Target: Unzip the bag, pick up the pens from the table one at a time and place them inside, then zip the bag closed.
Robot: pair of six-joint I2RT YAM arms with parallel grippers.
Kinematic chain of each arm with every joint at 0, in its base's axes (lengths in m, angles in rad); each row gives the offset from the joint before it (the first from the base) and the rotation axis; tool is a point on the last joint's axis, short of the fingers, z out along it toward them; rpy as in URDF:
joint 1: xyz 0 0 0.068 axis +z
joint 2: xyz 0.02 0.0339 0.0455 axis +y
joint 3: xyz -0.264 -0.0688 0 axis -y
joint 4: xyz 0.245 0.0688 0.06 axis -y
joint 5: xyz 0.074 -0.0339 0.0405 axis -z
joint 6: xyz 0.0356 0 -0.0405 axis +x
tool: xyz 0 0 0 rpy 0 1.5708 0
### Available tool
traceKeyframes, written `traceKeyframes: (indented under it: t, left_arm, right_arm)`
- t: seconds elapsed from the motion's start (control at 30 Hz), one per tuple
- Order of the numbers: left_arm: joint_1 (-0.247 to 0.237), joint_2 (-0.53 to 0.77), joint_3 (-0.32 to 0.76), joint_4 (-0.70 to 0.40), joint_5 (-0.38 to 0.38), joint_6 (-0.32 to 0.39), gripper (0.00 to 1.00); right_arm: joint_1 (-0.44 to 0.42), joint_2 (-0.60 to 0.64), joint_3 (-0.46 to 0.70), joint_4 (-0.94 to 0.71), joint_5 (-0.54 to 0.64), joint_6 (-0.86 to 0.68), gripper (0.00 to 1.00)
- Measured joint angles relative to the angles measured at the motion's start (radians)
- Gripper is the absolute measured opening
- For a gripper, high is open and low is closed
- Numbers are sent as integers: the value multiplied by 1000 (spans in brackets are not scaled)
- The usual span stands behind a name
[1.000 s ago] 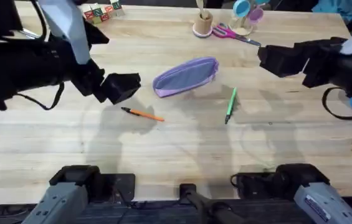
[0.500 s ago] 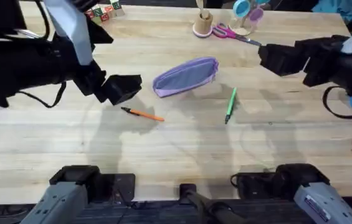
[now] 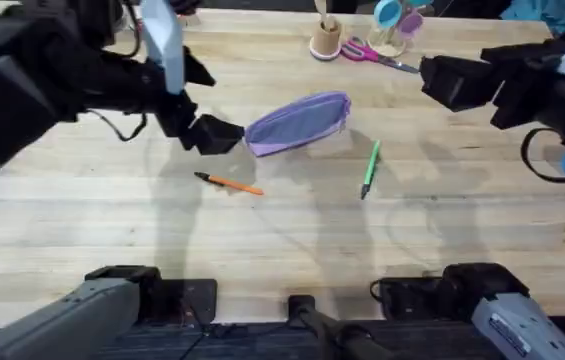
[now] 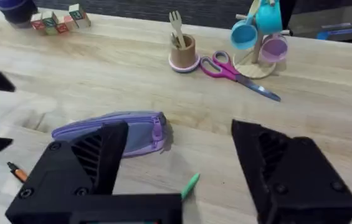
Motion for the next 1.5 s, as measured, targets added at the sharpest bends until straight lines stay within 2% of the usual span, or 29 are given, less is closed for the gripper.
traceKeyframes:
  t: [0.17,0.37,0.57,0.73,0.8,0.83,0.9,0.97,1.0,1.33,1.5]
  left_arm:
    - [-57,93,0,73,32,46,994]
    - [-106,212,0,116,38,61,993]
    - [-139,282,0,173,40,67,993]
    - [-148,331,0,206,41,68,990]
    - [-148,347,0,208,40,69,879]
    - [-148,353,0,209,40,67,782]
    - [-148,359,0,215,40,69,499]
    - [-148,359,0,222,43,69,275]
    - [-152,359,0,244,44,73,53]
    - [-150,365,0,293,32,75,44]
    - [-150,366,0,297,29,75,43]
  right_arm:
    - [0,0,0,0,0,0,995]
    - [0,0,0,0,0,0,995]
    - [0,0,0,0,0,0,996]
    - [0,0,0,-1,0,0,996]
    - [0,0,0,0,0,0,996]
    - [0,0,0,-1,0,0,995]
    - [0,0,0,-1,0,0,995]
    - [0,0,0,-1,-1,4,995]
    - [0,0,0,-3,-1,11,996]
    - [0,6,0,-132,-8,23,996]
    - [0,53,0,-162,-17,23,996]
